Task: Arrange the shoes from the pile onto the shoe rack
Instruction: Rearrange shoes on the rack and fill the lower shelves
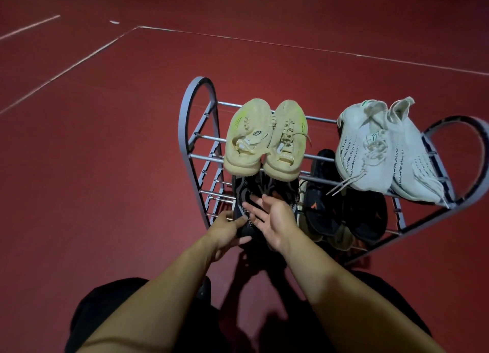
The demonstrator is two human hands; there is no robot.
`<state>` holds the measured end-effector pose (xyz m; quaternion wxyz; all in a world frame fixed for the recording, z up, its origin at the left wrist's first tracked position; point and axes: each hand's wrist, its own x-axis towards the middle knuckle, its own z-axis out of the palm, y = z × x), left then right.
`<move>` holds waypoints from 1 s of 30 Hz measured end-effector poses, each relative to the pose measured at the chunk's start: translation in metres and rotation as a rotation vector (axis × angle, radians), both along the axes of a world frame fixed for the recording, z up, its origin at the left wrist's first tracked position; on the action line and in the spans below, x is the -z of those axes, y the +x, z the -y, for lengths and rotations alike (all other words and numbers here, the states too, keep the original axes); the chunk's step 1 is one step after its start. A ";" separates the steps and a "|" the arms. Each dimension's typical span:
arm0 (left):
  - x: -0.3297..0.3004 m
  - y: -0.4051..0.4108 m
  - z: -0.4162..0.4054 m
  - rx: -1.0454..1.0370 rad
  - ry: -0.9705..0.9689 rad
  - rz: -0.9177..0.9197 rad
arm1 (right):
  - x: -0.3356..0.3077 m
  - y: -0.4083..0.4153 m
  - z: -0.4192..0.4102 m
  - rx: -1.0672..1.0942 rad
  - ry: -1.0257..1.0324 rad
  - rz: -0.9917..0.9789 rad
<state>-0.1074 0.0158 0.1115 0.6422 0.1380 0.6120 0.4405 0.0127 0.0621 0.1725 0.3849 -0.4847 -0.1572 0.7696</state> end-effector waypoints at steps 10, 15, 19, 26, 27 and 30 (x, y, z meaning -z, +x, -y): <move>-0.006 0.004 0.003 -0.094 -0.057 0.119 | 0.039 0.034 0.015 0.375 -0.189 0.667; -0.005 0.007 0.007 -0.158 -0.023 0.067 | 0.033 0.040 0.015 0.062 -0.312 0.286; 0.000 0.004 0.005 -0.161 0.028 -0.010 | 0.041 0.036 0.017 0.129 -0.165 0.314; -0.013 -0.002 -0.019 -0.230 0.162 -0.016 | 0.047 0.024 -0.008 0.188 -0.055 0.141; -0.012 -0.005 -0.025 -0.236 0.164 -0.009 | 0.046 0.025 -0.015 0.177 -0.061 0.115; -0.004 -0.014 -0.037 -0.200 0.125 -0.038 | 0.045 0.030 -0.029 0.131 -0.120 0.070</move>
